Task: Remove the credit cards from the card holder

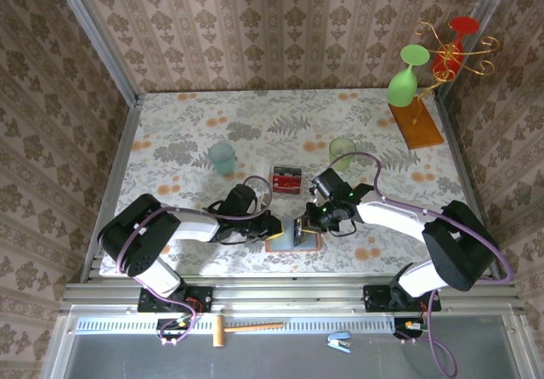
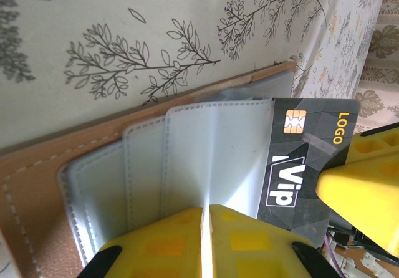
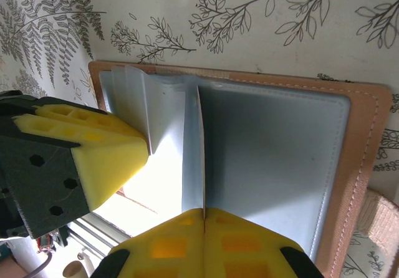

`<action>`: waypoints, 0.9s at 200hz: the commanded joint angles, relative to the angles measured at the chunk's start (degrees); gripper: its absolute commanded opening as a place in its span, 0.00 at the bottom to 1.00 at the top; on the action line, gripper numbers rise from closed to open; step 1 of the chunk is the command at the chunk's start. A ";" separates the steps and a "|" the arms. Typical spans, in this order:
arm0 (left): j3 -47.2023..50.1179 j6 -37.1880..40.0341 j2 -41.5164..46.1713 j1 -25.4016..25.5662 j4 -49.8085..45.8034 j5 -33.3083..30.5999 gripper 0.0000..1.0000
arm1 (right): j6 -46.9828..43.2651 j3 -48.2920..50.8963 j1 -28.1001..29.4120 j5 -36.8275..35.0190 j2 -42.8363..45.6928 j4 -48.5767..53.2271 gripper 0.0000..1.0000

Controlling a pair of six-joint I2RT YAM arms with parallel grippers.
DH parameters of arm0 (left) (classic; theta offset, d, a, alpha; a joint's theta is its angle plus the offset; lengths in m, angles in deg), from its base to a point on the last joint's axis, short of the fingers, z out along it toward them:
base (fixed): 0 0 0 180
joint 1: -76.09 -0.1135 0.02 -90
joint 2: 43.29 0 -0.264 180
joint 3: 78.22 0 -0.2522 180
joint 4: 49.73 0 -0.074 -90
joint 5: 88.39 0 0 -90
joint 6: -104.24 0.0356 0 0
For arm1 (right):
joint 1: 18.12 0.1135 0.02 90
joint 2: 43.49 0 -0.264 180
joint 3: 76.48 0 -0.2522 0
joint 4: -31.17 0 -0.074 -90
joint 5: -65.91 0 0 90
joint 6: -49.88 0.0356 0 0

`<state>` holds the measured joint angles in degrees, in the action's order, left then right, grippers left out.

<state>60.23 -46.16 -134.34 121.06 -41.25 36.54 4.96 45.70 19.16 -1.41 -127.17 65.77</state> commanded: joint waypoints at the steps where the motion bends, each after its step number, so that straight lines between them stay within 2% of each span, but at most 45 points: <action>1: 0.78 -0.07 0.43 0.21 -2.21 -1.27 0.12 | -1.88 -2.33 0.16 -2.60 2.18 4.72 0.00; 105: 3.88 0.54 6.29 -0.78 -5.33 -2.97 0.13 | -14.54 -11.25 -2.29 -6.15 3.05 17.31 0.00; 180: 2.70 2.91 13.44 -2.30 -12.58 -5.06 0.16 | -33.84 -22.57 -3.53 -8.07 -1.09 24.25 0.00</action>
<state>63.66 -45.46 -123.21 119.51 -49.40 33.03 -18.79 27.34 15.86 -7.36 -126.43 85.48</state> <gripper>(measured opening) 0.158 0.038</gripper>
